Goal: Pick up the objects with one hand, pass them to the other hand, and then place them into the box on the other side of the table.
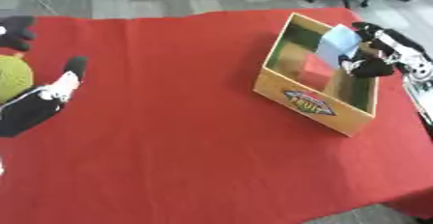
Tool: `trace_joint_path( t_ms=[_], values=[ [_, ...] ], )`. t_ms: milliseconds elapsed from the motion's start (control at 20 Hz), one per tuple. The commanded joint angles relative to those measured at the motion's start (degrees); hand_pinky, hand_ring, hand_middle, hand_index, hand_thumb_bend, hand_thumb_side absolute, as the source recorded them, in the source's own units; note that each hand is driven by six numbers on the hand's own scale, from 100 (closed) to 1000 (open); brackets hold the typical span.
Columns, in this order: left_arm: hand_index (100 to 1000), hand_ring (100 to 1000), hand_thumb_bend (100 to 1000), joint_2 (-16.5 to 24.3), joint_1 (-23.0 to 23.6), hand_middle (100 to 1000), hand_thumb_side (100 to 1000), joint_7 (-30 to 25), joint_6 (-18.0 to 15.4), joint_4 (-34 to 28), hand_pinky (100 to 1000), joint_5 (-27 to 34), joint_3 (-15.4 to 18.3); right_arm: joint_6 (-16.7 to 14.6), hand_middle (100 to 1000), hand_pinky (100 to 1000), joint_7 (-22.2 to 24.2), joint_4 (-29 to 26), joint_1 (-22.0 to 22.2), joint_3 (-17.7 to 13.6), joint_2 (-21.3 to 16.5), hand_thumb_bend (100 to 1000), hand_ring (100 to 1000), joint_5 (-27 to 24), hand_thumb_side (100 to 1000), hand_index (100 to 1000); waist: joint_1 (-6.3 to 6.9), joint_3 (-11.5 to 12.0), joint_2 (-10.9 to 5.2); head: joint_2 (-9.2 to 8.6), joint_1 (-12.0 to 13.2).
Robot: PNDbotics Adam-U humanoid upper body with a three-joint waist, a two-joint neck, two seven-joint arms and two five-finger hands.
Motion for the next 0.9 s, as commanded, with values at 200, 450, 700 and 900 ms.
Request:
trace_joint_path(
  t_ms=[200, 450, 700, 900],
  values=[
    [805, 612, 496, 1.4, -0.4, 611, 566, 0.4, 0.5, -1.1, 815, 0.0, 1.2, 1.7, 868, 1000, -6.2, -5.4, -0.9, -1.9, -2.2, 100, 959, -4.2, 100, 1000, 0.12, 0.0, -0.76, -0.39, 0.5],
    [804, 612, 497, 1.5, -0.3, 610, 568, 0.4, 0.6, -1.1, 815, 0.1, 1.3, 1.8, 861, 1000, -8.8, -8.3, -1.6, -3.2, -2.6, 100, 957, -5.7, 100, 1000, -0.02, 0.0, -0.92, -0.48, 0.7],
    [803, 611, 495, 1.5, -0.3, 609, 569, 0.4, 0.8, -1.0, 815, 0.0, 1.3, 3.0, 872, 1000, -10.9, -10.9, -1.5, -2.9, -3.0, 100, 963, -6.5, 100, 1000, -0.13, 0.2, -0.95, -0.51, 0.8],
    [804, 610, 495, 1.4, -0.4, 608, 572, 0.3, 0.8, -0.9, 816, 0.1, 1.3, 3.9, 947, 1000, -9.9, -10.3, -1.3, -2.3, -2.9, 100, 981, -5.7, 100, 1000, -0.16, 0.2, -0.9, -0.65, 0.7]
  ],
)
